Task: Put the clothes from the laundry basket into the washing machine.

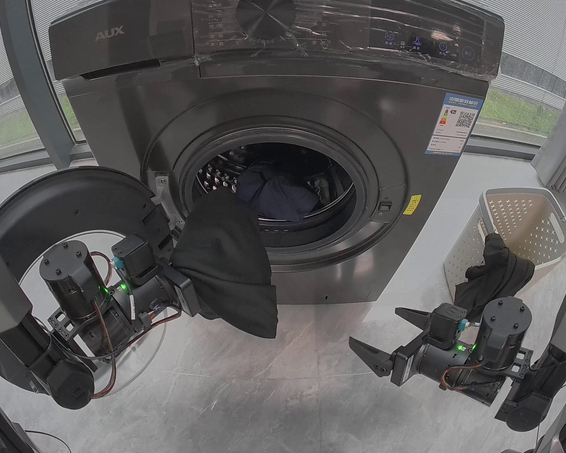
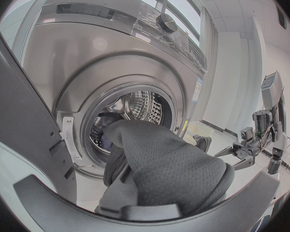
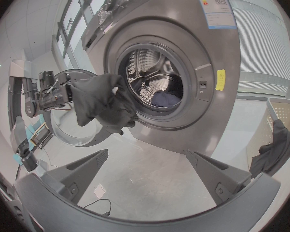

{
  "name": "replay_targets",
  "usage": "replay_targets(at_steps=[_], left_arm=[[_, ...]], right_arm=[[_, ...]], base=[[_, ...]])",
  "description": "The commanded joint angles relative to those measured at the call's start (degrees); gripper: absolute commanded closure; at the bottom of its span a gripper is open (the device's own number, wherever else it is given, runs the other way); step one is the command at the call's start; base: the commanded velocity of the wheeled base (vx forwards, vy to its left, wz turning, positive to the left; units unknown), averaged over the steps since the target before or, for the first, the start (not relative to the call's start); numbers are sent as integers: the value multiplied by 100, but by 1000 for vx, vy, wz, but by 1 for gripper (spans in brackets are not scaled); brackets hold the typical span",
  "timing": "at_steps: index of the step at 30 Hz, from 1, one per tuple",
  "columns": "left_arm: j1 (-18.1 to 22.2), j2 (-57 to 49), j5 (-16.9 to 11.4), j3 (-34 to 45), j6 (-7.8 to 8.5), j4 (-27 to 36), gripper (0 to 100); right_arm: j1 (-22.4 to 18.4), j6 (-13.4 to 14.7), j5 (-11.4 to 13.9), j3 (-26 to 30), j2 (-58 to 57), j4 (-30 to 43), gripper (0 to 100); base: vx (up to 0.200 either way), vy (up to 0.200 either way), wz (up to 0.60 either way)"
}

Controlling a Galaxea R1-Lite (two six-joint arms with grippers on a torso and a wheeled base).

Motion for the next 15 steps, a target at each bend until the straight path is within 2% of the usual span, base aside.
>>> replay_targets(at_steps=[1,4,5,9,15], left_arm=[[16,-45,6,145,-33,-32,100],[-2,-36,-21,198,-59,-14,100],[-37,-10,-29,224,-94,-14,100],[-336,34,-3,206,-42,-23,100],[-406,25,6,171,-15,-14,100]], right_arm=[[-197,-1,6,43,57,-5,0],[-179,8,6,43,-13,-5,0],[-118,8,-12,35,-22,3,0],[14,25,-38,-9,-4,12,0],[85,34,-47,17,31,30,0]], base=[[0,0,0],[0,0,0],[200,0,0],[200,0,0],[200,0,0]])
